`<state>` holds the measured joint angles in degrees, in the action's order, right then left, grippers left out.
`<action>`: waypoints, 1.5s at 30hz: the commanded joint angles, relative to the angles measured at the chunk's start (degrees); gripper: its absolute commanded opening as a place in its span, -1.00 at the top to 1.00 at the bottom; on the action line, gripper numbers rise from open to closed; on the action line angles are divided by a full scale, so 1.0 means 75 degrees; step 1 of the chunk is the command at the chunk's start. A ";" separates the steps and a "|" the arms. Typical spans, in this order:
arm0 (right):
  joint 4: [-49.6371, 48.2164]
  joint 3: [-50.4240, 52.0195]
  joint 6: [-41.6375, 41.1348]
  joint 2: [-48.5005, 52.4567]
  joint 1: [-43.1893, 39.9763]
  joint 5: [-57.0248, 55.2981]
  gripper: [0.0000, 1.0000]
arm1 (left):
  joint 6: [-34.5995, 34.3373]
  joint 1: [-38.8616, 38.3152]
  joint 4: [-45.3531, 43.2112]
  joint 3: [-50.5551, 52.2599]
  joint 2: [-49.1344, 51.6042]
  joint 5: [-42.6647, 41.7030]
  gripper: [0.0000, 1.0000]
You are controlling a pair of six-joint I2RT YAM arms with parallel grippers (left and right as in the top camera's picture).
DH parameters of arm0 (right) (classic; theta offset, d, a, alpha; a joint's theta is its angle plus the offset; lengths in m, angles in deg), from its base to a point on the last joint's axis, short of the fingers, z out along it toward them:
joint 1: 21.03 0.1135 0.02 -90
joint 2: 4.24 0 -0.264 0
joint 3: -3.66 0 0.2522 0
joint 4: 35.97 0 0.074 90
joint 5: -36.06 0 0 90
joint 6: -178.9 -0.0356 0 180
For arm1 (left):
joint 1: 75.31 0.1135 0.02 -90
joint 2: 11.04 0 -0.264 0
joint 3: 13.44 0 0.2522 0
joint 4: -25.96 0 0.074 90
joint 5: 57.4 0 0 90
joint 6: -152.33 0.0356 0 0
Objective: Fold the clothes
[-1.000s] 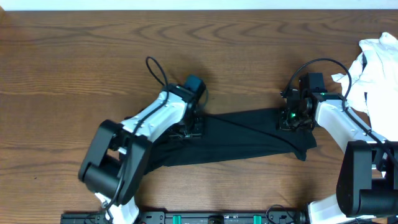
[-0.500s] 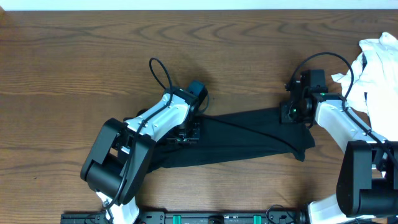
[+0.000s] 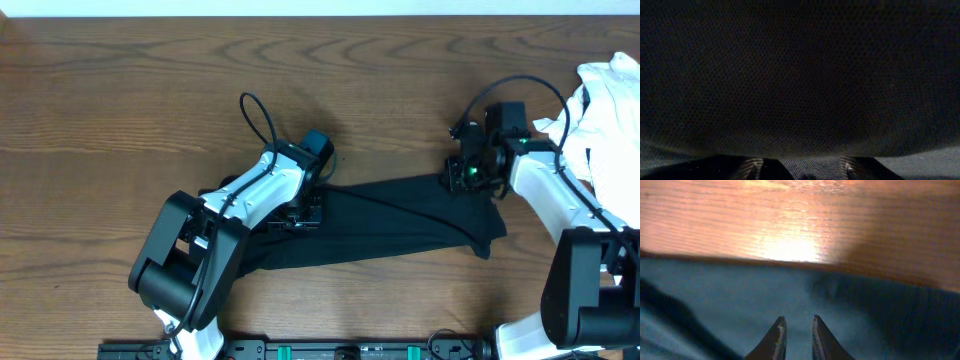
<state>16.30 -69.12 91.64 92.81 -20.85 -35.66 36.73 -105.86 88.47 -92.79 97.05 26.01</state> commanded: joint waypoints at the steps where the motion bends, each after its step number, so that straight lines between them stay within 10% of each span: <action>1: 0.0353 -0.0443 0.0300 -0.0044 -0.0178 0.0160 0.66 | -0.0058 0.0032 -0.0058 0.0280 0.0204 0.0396 -0.17; 21: 0.2095 -0.0965 0.0624 -0.0044 -0.2046 0.0041 0.56 | -0.0058 0.0032 -0.0061 0.0280 0.0204 0.0399 -0.75; 45: 0.0560 0.0192 0.0609 -0.0041 -0.2060 0.0839 0.47 | -0.0052 0.0032 -0.0146 0.0280 0.0204 0.0399 -0.75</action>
<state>21.24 -69.06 95.57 92.81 -35.97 -29.30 36.64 -105.40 88.12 -92.68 97.05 28.55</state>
